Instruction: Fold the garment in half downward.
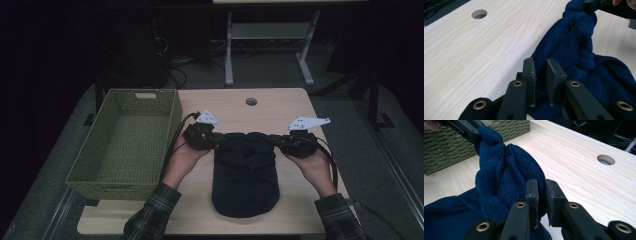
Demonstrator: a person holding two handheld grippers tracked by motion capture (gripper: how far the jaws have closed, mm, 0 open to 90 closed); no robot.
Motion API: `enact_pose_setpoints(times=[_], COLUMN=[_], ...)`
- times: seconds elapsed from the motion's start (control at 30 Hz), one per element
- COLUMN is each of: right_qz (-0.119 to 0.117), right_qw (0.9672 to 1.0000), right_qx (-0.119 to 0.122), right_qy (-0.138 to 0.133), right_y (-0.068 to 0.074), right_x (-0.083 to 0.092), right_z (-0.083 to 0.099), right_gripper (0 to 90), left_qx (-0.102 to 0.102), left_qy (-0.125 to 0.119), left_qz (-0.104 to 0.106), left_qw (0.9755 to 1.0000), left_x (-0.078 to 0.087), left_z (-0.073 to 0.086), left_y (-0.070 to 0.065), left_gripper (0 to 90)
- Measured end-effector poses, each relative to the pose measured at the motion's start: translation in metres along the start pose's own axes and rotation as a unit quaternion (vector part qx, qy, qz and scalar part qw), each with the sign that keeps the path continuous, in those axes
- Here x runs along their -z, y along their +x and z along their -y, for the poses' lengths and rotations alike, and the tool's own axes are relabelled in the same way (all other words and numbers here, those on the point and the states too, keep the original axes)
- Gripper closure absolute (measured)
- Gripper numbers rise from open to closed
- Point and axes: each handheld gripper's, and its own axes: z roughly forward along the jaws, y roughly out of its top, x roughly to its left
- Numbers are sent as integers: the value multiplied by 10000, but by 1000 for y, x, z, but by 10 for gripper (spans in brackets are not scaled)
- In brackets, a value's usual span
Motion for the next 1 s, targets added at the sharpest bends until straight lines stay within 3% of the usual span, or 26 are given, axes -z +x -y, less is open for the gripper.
enact_pose_setpoints(times=[0.4,1.0], right_qz=[-164,-432], right_qw=[9997,9989], right_qx=[147,88], right_qy=[53,144], right_y=[16,44], right_x=[13,30], right_z=[12,47], right_gripper=[794,792], left_qx=[-15,-178], left_qy=[108,324], left_qz=[314,692], left_qw=[9994,9969], left_x=[7,17], left_z=[12,33], left_y=[-14,-48], left_gripper=[769,759])
